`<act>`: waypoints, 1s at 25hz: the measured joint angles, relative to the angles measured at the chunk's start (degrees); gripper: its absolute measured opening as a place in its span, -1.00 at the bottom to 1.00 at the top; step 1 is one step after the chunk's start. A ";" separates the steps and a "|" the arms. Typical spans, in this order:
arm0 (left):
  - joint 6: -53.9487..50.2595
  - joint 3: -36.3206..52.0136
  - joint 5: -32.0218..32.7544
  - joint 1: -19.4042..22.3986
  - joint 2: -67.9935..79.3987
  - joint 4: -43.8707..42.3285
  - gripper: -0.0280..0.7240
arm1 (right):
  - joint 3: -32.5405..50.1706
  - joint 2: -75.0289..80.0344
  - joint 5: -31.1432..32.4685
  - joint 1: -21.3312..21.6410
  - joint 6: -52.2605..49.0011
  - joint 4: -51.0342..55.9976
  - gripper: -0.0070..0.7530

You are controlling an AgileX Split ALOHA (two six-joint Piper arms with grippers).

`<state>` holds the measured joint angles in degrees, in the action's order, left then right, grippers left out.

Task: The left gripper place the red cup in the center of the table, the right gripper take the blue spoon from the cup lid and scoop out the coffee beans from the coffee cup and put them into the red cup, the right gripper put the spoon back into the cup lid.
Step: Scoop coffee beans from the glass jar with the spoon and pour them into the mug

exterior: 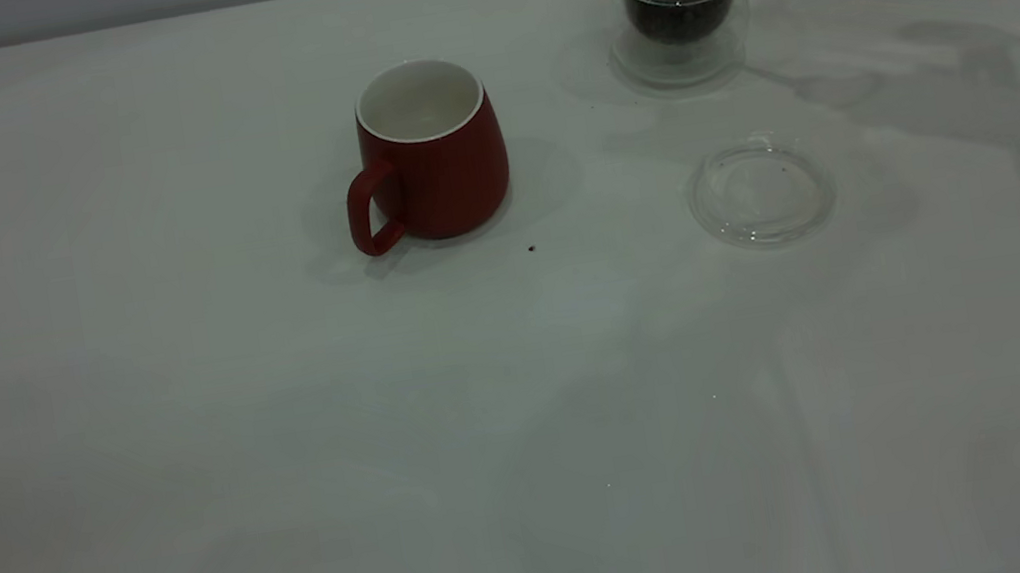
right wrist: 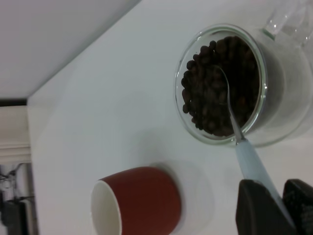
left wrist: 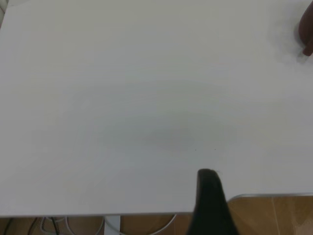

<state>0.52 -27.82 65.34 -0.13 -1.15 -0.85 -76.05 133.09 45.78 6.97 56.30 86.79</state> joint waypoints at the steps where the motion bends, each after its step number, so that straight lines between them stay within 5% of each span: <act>1: 0.00 0.00 0.00 0.00 0.00 0.00 0.63 | 0.00 0.36 0.47 0.22 -0.39 0.07 -0.69; 25: 0.00 0.00 0.00 0.00 0.00 0.00 0.63 | -0.09 8.85 19.12 4.65 8.38 13.20 -0.69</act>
<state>0.52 -27.82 65.34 -0.13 -1.15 -0.85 -76.15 141.94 64.90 11.61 64.68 99.99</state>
